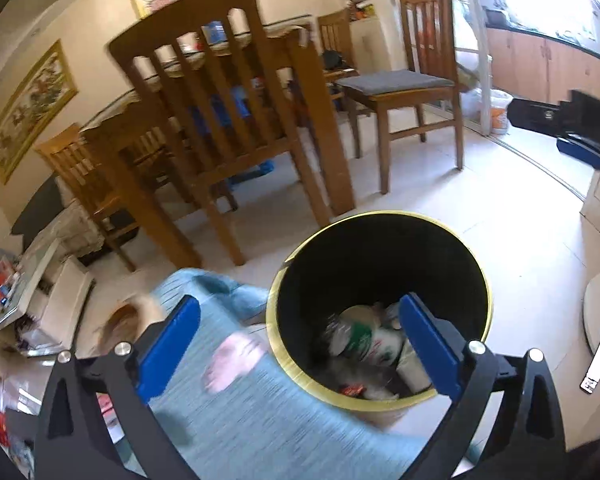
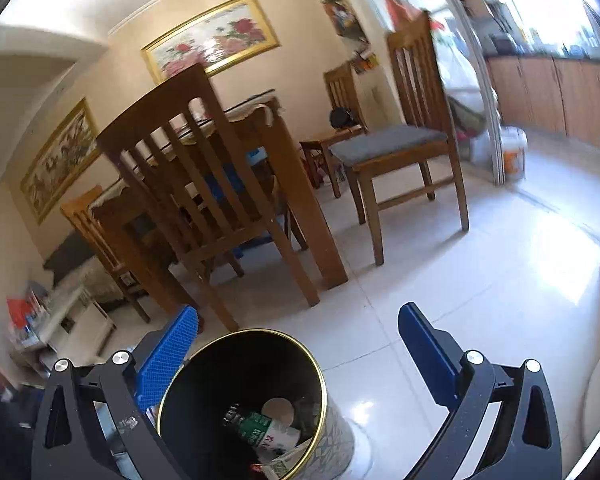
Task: Collect trash
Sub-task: 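Open the left tool over the black bin to drop the paper cup, then grasp the pink card by its edge with the right tool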
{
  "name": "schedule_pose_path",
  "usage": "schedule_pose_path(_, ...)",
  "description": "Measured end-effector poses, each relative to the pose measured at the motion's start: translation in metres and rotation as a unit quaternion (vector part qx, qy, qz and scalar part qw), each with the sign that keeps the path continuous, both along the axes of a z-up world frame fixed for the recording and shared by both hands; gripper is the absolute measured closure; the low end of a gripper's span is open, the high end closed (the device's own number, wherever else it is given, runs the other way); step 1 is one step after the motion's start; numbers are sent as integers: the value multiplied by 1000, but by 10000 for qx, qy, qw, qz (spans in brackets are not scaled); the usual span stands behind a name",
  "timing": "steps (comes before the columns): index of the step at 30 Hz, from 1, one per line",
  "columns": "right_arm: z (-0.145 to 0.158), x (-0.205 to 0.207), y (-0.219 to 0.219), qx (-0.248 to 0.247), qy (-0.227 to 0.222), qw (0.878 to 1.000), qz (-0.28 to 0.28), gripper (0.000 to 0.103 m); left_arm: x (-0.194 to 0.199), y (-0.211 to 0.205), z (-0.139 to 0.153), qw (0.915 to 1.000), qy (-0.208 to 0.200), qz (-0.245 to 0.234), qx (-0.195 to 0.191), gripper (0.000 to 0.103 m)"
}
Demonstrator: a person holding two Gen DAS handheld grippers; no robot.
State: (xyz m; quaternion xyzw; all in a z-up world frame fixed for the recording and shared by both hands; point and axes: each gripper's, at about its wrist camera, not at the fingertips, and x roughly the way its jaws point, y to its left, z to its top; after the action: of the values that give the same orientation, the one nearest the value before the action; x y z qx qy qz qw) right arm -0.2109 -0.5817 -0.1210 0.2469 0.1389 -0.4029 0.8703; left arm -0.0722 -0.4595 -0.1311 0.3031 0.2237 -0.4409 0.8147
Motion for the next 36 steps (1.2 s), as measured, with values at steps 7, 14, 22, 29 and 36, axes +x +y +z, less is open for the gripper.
schedule_pose_path(7, 11, 86, 101, -1288, 1028, 9754, 1466, 3, 14, 136, -4, 9971, -128, 743, 41, 3)
schedule_pose_path(14, -12, 163, 212, -1409, 1976, 9234, 2972, 4, 53, 278, -13, 9836, -44, 1797, -159, 3)
schedule_pose_path(22, -48, 242, 254, 1019, 1565, 9171, 3523, 4, 102, 392, 10, 9608, -155, 2661, -759, 3)
schedule_pose_path(29, -48, 301, 274, 1388, 1517, 9531, 2219, 4, 129, 441, 26, 9443, 553, 2876, -1501, 3)
schedule_pose_path(36, -73, 336, 281, 1495, 2024, 9626, 1007, 3, 132, 453, 26, 9391, 642, 2923, -1686, 3)
